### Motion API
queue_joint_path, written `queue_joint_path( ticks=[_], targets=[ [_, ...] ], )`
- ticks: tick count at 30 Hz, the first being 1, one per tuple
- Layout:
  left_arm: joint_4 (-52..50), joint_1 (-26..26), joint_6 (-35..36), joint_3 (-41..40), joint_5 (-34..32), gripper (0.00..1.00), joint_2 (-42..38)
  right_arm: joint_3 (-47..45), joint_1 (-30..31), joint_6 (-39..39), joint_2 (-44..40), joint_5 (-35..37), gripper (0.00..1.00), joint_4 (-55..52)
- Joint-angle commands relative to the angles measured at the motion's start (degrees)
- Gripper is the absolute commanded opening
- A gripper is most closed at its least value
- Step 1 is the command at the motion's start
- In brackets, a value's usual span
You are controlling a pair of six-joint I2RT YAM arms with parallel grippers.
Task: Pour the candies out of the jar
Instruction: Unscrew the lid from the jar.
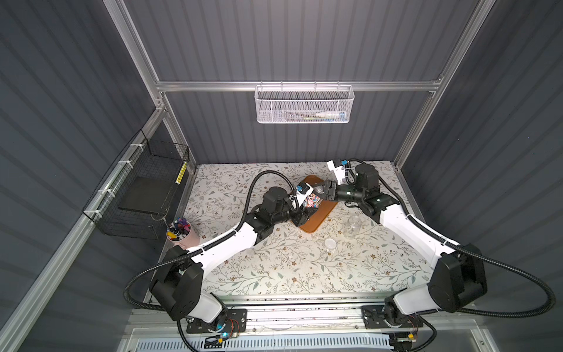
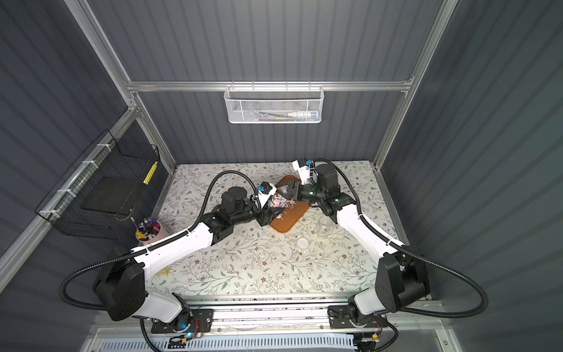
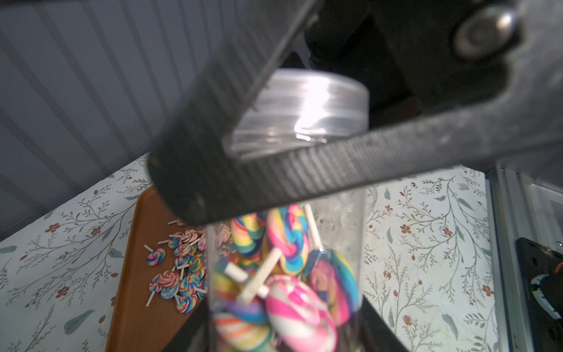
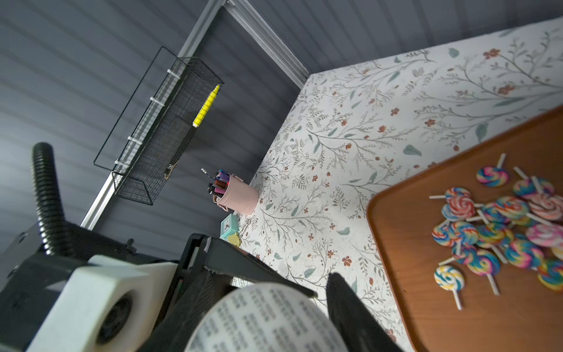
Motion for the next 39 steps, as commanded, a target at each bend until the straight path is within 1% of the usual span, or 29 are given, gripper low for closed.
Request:
queue_joint_path(
  ticks=[1,3,5,6,8,9,10,13,16,19,23,28,31,32,33,35,37,39],
  targets=[
    [1.82,-2.03,-1.08,-1.22,11.98,0.0,1.0,2.18,2.43,-0.95,-3.13,-15.32,0.41,11.46],
    [1.99,-2.04,-1.48,-0.89,12.01,0.0,1.7,2.05,2.41,-0.53,-3.13,-15.38,0.41,11.92],
    [1.6,-2.04,-1.9,-0.45,11.29,0.0,2.41,2.56,2.42,-0.49,-2.97,-14.06,0.45,10.45],
    [0.63,-2.04,-1.89,0.15,10.37,0.0,2.84,3.06,2.42,-0.66,-2.88,-12.86,0.48,8.79],
    [-1.05,-2.04,-1.63,0.99,7.58,0.0,3.46,4.91,2.37,-1.53,-2.61,-7.93,0.63,2.7],
    [-1.57,-2.1,-1.53,1.02,5.78,0.0,3.58,5.97,2.43,-2.05,-2.36,-5.16,0.69,-1.11],
    [-1.51,-2.05,-1.53,0.92,4.27,0.0,3.45,6.74,2.41,-2.19,-2.12,-2.39,0.72,-3.93],
    [-0.61,-2.13,-1.79,-0.21,-1.47,0.0,2.67,8.14,2.36,-1.49,-1.64,4.61,0.77,-10.48],
    [-0.11,-2.13,-1.97,-0.72,-5.0,0.0,2.26,7.13,2.44,1.07,-1.77,8.77,0.78,-11.7],
    [-0.02,-2.13,-2.12,-0.71,-6.74,0.0,2.43,6.32,2.57,2.93,-1.89,11.2,0.77,-11.97],
    [-0.07,-2.12,-2.35,-0.73,-8.11,0.0,2.44,6.99,3.29,1.62,-1.99,14.14,0.72,-15.04],
    [-0.45,-2.13,-2.5,-0.23,-8.23,0.0,2.7,8.73,4.43,-0.85,-1.65,18.72,0.63,-19.05],
    [-0.72,-2.13,-2.75,-0.04,-8.23,0.0,2.71,9.42,5.32,-2.16,-1.37,21.23,0.55,-20.67],
    [-0.72,-2.11,-2.76,-0.07,-7.95,0.0,2.62,9.43,5.38,-2.52,-1.37,21.28,0.51,-20.69],
    [-0.64,-2.1,-2.76,-0.16,-7.34,0.0,2.45,9.28,5.36,-2.96,-1.51,20.78,0.48,-20.27],
    [-0.29,-2.04,-2.56,-0.41,-4.0,0.0,2.1,8.42,5.25,-4.26,-1.88,18.48,0.44,-18.18],
    [-0.41,-1.83,-1.51,-0.29,0.79,0.0,1.82,7.54,4.55,-5.69,-2.2,12.51,0.39,-14.59],
    [-0.76,-1.2,-1.16,0.35,9.43,0.0,1.78,6.53,3.4,-6.07,-2.1,3.71,0.37,-9.34]
  ],
)
